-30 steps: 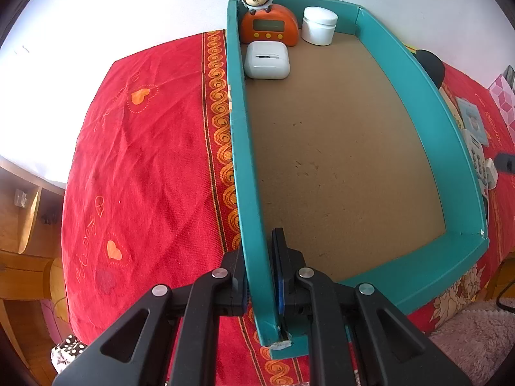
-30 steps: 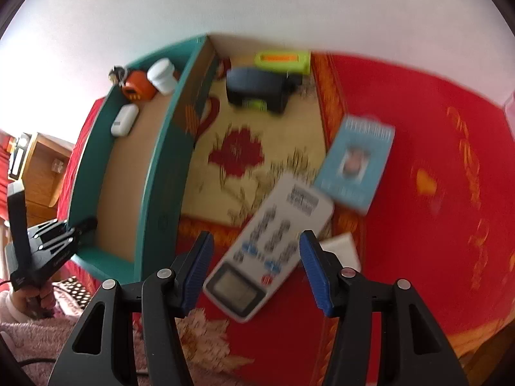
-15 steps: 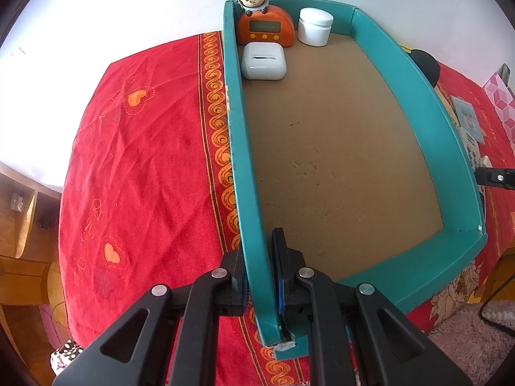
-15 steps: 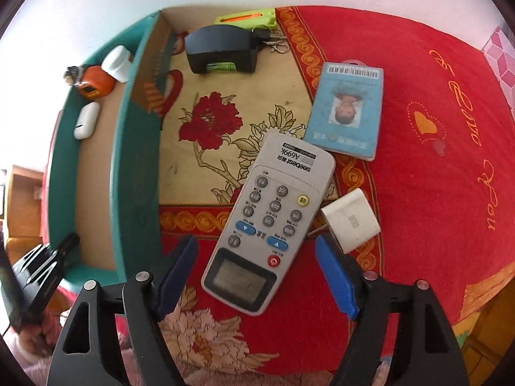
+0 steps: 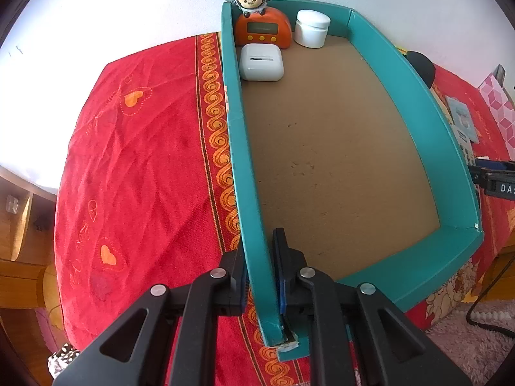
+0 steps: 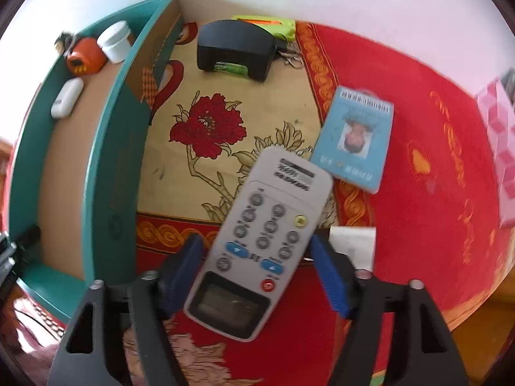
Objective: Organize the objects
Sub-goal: 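Move the right gripper back toward the remote control, then grasp the white remote control with the right gripper and lift it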
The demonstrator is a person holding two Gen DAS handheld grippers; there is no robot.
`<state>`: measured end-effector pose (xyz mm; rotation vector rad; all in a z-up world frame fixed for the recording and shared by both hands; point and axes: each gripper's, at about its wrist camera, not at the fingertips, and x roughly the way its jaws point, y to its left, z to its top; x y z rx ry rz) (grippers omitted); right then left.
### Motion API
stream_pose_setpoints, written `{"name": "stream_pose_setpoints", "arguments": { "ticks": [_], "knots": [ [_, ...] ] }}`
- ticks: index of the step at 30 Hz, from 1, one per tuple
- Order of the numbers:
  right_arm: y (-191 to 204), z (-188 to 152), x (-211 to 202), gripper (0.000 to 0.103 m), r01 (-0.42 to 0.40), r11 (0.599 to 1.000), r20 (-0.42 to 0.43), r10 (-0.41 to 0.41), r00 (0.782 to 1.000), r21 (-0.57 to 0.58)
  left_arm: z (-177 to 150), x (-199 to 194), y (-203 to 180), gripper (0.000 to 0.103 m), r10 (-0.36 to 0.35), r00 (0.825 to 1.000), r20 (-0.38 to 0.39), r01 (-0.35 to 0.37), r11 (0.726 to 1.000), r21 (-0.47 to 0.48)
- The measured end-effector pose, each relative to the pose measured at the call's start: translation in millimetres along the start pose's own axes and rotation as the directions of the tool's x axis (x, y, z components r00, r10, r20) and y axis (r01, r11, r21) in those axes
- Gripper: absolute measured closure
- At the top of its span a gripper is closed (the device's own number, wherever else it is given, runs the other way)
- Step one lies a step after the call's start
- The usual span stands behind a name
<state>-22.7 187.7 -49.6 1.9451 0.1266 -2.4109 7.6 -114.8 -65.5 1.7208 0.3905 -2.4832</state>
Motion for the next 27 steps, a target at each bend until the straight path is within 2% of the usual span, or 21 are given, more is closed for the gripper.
{"name": "stream_pose_setpoints", "arguments": {
  "ticks": [5, 12, 13, 14, 18, 24, 27],
  "knots": [
    [-4, -3, -3, 0.038, -0.049, 0.999, 0.021, 0.049, 0.999, -0.019, -2, -1, 1, 0.091, -0.004, 1.0, 0.003, 0.004, 1.0, -0.003],
    [5, 0, 1, 0.037, -0.035, 0.999, -0.007, 0.035, 0.999, 0.023, -2, -3, 0, 0.091, -0.004, 1.0, 0.004, 0.004, 1.0, -0.012],
    [6, 0, 6, 0.034, -0.044, 0.998, -0.036, 0.045, 0.998, 0.034, -2, -3, 0, 0.091, -0.004, 1.0, 0.005, 0.004, 1.0, -0.016],
    [9, -1, 5, 0.034, -0.04, 0.999, -0.021, 0.041, 0.999, 0.029, -2, -3, 0, 0.091, -0.004, 1.0, 0.005, 0.004, 1.0, -0.016],
    [10, -4, 3, 0.042, -0.026, 0.999, -0.012, 0.026, 1.0, 0.031, -3, -3, 0, 0.091, -0.004, 1.0, 0.007, 0.004, 1.0, -0.021],
    [10, -9, 1, 0.044, -0.049, 0.998, -0.004, 0.049, 0.999, 0.047, -3, -3, 1, 0.091, -0.005, 1.0, 0.009, 0.005, 1.0, -0.03],
    [7, -13, -2, 0.045, -0.095, 0.993, 0.004, 0.095, 0.995, 0.065, -3, -3, 0, 0.091, -0.004, 1.0, 0.009, 0.004, 0.999, -0.033]
  ]
}}
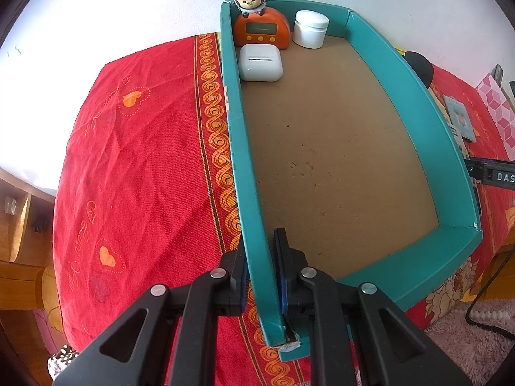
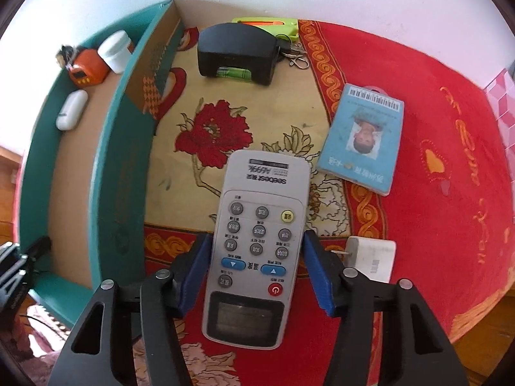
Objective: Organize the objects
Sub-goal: 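Grasp the white remote control with the right gripper and lift it, then lower the remote into the tray beside the earbud case and release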
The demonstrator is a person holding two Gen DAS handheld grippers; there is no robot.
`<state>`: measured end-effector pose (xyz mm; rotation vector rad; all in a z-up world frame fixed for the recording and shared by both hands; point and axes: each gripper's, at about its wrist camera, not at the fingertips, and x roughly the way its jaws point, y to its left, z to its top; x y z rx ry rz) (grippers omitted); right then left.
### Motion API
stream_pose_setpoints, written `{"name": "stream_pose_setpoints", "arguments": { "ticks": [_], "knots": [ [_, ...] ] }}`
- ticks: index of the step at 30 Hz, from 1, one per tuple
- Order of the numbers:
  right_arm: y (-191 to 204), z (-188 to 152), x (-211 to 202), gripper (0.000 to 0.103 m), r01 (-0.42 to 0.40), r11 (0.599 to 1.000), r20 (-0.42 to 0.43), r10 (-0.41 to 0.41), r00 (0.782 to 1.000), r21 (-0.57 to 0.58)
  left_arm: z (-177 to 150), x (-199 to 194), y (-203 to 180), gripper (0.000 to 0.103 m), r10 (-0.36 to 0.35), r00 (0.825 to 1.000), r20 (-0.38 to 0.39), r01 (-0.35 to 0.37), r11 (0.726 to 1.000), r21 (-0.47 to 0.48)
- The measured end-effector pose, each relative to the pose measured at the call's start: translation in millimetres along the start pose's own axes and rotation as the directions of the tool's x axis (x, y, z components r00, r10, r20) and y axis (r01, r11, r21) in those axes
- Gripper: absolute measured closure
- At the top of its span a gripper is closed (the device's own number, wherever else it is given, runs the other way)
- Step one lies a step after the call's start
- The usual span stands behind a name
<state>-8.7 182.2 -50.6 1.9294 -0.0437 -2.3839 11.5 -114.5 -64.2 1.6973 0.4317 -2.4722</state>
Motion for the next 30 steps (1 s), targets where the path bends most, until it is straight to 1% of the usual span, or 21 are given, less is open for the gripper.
{"name": "stream_pose_setpoints", "arguments": {
  "ticks": [2, 7, 12, 13, 14, 15, 16, 18, 20, 24, 28, 30],
  "knots": [
    [-1, -3, -3, 0.045, -0.039, 0.999, 0.007, 0.039, 0.999, 0.012, 0, 0, 0, 0.091, 0.001, 1.0, -0.001, -0.001, 1.0, -0.001],
    [6, -6, -18, 0.045, -0.066, 0.998, 0.052, 0.066, 0.996, 0.001, -1, 0, 0, 0.091, 0.003, 1.0, 0.001, -0.003, 1.0, -0.009],
    [7, -10, -34, 0.045, -0.09, 0.996, 0.077, 0.088, 0.993, 0.015, -1, -1, 0, 0.091, 0.003, 1.0, 0.002, -0.003, 1.0, -0.012],
    [6, -5, -38, 0.045, -0.1, 0.995, 0.08, 0.098, 0.992, 0.02, -1, -1, 0, 0.091, 0.003, 1.0, 0.003, -0.003, 1.0, -0.014],
    [-3, -2, -40, 0.045, -0.117, 0.993, 0.086, 0.115, 0.99, 0.023, -1, -1, 0, 0.091, 0.003, 1.0, 0.003, -0.003, 1.0, -0.014],
    [-2, 3, -46, 0.045, -0.135, 0.991, 0.091, 0.133, 0.987, 0.02, -1, -1, 0, 0.091, 0.003, 1.0, 0.004, -0.003, 1.0, -0.018],
    [3, 19, -44, 0.045, -0.148, 0.989, 0.096, 0.146, 0.985, 0.013, -1, -1, 0, 0.091, 0.003, 1.0, 0.005, -0.003, 1.0, -0.022],
    [14, 34, -50, 0.045, -0.17, 0.985, 0.113, 0.171, 0.979, -0.02, -1, -1, 0, 0.091, 0.003, 1.0, 0.005, -0.003, 1.0, -0.023],
    [26, 32, -59, 0.045, -0.2, 0.978, 0.12, 0.206, 0.971, -0.058, -1, -1, 0, 0.091, 0.003, 1.0, 0.006, -0.003, 1.0, -0.026],
    [57, 47, -66, 0.045, -0.263, 0.957, 0.087, 0.274, 0.958, -0.125, -1, -1, 0, 0.091, 0.004, 1.0, 0.007, -0.004, 1.0, -0.03],
    [104, 67, -51, 0.045, -0.308, 0.934, 0.007, 0.314, 0.949, -0.182, 0, 0, 0, 0.091, 0.004, 1.0, 0.01, -0.004, 0.999, -0.039],
    [124, 74, -41, 0.045, -0.321, 0.924, -0.035, 0.321, 0.947, -0.208, 0, -1, 0, 0.091, 0.003, 1.0, 0.013, -0.003, 0.999, -0.045]
  ]
}}
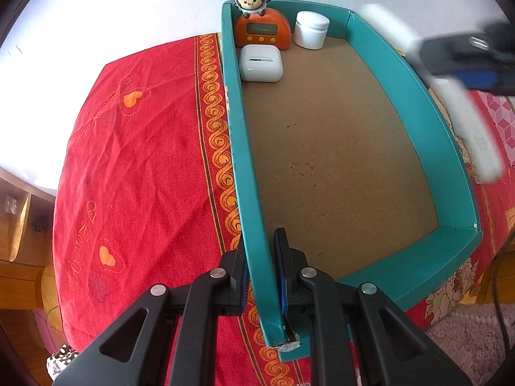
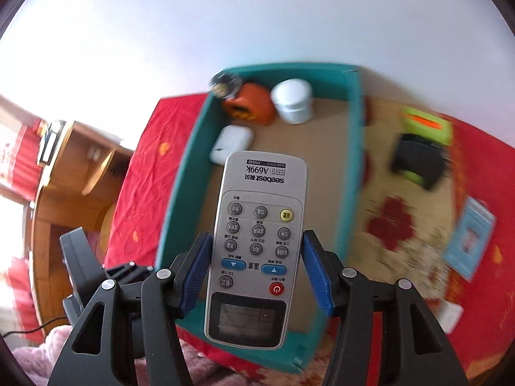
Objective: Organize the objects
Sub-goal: 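Lower the remote into the tray beside the earbud case and release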
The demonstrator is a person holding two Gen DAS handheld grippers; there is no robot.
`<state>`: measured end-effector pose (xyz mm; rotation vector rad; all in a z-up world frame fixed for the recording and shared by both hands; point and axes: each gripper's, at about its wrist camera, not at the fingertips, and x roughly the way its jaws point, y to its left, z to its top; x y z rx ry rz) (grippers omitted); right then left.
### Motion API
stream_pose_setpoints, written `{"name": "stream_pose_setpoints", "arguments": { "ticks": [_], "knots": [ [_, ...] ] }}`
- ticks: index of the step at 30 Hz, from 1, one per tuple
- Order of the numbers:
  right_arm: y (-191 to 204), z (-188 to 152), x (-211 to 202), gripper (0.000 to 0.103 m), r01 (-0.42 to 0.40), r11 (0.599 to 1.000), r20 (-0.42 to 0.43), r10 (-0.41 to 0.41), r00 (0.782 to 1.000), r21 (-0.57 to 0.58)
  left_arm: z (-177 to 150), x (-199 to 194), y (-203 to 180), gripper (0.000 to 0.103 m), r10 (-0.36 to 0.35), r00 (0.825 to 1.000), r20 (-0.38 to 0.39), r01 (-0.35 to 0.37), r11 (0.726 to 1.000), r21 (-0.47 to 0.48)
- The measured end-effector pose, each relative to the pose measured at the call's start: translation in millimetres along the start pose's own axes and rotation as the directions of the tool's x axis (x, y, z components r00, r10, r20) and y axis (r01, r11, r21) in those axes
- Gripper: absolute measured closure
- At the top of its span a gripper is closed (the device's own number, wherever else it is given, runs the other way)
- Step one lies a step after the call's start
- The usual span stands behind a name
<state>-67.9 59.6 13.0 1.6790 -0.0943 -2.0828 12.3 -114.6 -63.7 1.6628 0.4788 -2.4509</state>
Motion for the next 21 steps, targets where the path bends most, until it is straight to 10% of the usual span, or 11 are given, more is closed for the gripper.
{"name": "stream_pose_setpoints", "arguments": {
  "ticks": [8, 21],
  "knots": [
    [25, 21, 81, 0.045, 0.024, 1.0, -0.165, -0.027, 0.986, -0.015, 0, 0, 1, 0.091, 0.0, 1.0, 0.006, 0.0, 1.0, -0.009],
    [37, 25, 120, 0.045, 0.077, 0.997, -0.209, -0.071, 0.975, 0.023, 3, 3, 6, 0.09, -0.006, 1.0, 0.017, 0.006, 1.0, -0.023]
  ]
}}
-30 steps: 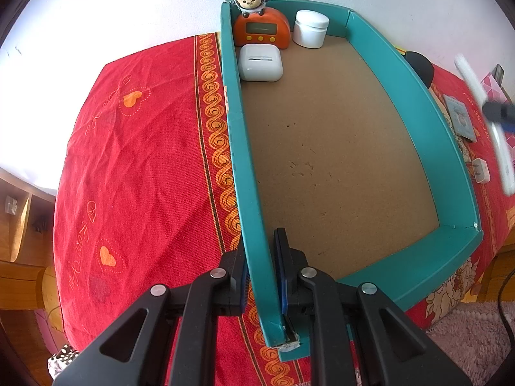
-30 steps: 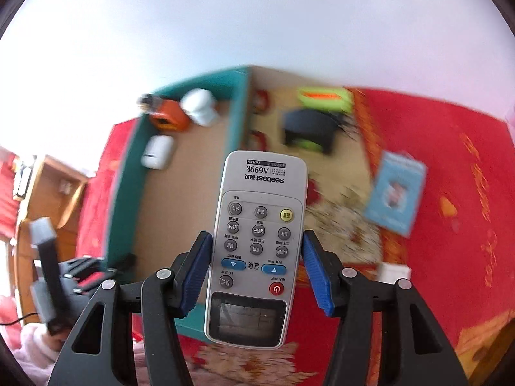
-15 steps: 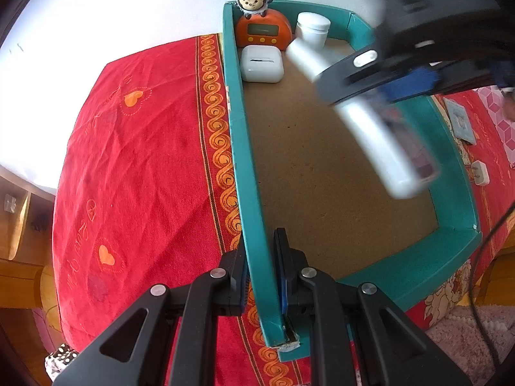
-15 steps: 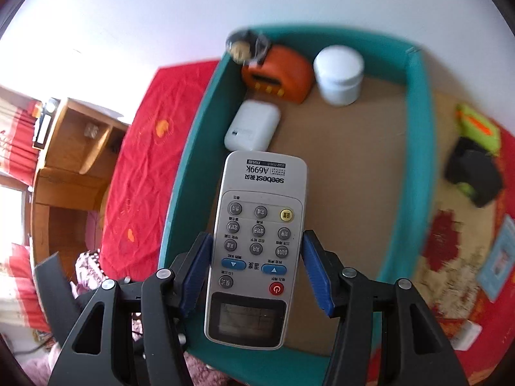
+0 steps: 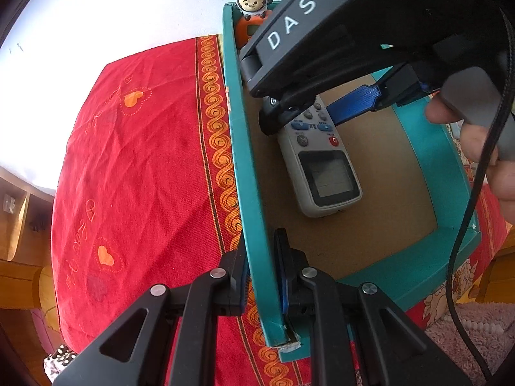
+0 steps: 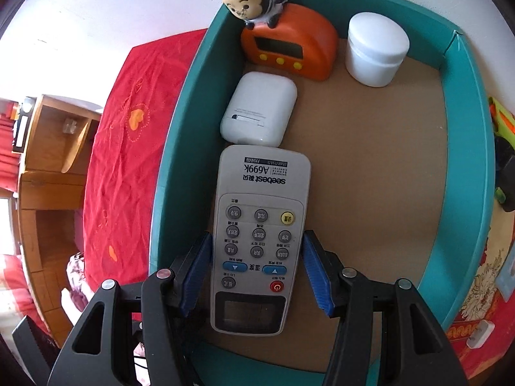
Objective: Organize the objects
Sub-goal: 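Lower the remote into the tray beside the earbud case and release, then move the right gripper back toward the white plug charger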
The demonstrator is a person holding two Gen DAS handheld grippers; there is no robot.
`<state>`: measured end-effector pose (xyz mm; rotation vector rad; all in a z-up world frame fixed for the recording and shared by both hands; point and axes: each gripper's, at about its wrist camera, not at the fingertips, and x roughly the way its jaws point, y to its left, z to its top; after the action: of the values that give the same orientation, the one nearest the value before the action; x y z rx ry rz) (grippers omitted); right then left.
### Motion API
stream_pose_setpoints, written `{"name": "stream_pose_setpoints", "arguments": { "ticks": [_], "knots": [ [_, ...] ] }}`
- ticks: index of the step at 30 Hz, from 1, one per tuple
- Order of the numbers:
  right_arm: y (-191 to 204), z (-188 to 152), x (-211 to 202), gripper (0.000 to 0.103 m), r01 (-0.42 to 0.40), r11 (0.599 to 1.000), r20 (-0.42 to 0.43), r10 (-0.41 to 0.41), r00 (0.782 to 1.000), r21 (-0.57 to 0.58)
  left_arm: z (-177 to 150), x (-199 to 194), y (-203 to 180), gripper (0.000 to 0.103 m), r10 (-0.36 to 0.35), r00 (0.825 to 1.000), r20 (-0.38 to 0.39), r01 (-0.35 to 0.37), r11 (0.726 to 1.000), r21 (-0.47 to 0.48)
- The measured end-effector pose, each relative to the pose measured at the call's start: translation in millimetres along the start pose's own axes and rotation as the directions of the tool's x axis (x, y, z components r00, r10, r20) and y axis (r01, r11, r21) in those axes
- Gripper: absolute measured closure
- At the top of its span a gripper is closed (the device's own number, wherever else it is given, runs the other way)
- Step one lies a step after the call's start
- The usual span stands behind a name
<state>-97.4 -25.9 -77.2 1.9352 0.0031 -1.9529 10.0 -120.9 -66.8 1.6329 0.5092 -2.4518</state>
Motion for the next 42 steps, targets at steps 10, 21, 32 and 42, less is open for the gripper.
{"name": "stream_pose_setpoints", "arguments": {
  "ticks": [10, 21, 32, 42],
  "knots": [
    [-2, -6, -22, 0.045, -0.055, 0.997, 0.042, 0.057, 0.997, -0.058, 5, 4, 8, 0.09, -0.004, 1.0, 0.001, 0.004, 1.0, -0.004],
    [-11, -18, -16, 0.072, 0.195, 0.917, 0.08, -0.179, 0.981, -0.348, 4, 4, 7, 0.09, -0.001, 1.0, 0.004, 0.001, 1.0, -0.015],
    [11, -18, -7, 0.076, 0.134, 0.895, 0.103, -0.1, 0.99, -0.425, 6, 4, 8, 0.09, 0.002, 1.0, 0.005, -0.002, 1.0, -0.02],
    [-3, -27, -31, 0.072, 0.088, 0.935, 0.169, -0.031, 0.985, -0.344, 5, 4, 7, 0.09, 0.002, 1.0, 0.007, -0.002, 1.0, -0.023]
  ]
}}
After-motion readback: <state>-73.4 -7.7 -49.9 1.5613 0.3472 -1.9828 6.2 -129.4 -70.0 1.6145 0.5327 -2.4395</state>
